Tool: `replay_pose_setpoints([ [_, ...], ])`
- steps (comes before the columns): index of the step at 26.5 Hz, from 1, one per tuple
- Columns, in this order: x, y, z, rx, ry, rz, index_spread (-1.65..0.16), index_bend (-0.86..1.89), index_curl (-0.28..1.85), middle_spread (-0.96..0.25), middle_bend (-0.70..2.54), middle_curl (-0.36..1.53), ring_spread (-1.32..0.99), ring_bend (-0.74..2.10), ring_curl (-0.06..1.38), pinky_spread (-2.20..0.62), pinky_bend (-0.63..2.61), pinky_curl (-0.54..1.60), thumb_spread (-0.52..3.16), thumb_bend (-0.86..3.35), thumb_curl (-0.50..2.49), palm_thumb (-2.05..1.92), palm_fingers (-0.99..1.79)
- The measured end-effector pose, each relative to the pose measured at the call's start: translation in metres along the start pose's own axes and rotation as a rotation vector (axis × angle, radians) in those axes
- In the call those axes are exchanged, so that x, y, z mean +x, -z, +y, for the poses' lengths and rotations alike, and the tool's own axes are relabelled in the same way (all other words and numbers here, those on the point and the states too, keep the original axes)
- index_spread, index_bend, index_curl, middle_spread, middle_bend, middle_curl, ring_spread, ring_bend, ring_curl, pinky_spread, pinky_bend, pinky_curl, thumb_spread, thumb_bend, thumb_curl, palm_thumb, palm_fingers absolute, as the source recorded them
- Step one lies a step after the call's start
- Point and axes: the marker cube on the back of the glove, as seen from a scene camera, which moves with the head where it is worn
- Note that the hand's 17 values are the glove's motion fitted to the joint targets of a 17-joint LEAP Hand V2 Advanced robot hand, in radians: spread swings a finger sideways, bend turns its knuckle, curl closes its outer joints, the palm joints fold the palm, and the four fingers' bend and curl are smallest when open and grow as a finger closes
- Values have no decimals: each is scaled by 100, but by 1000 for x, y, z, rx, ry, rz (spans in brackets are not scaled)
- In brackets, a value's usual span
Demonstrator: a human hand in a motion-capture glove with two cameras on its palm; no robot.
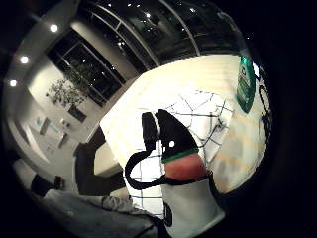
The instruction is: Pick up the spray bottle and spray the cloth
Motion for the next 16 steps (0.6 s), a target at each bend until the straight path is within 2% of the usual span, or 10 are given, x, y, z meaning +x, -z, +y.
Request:
replay_pose_setpoints([
  [7, 24, 3, -8, 32, -76, -45, -30, 14, 9, -5, 23, 11, 2, 24, 8, 19, 40, 16, 74, 21, 12, 41, 15],
  [16, 48, 0, -24, 77, -155, -88, -35, 12, 13, -5, 23, 17, 3, 27, 13, 24, 44, 22, 96, 16, 17, 46, 8],
])
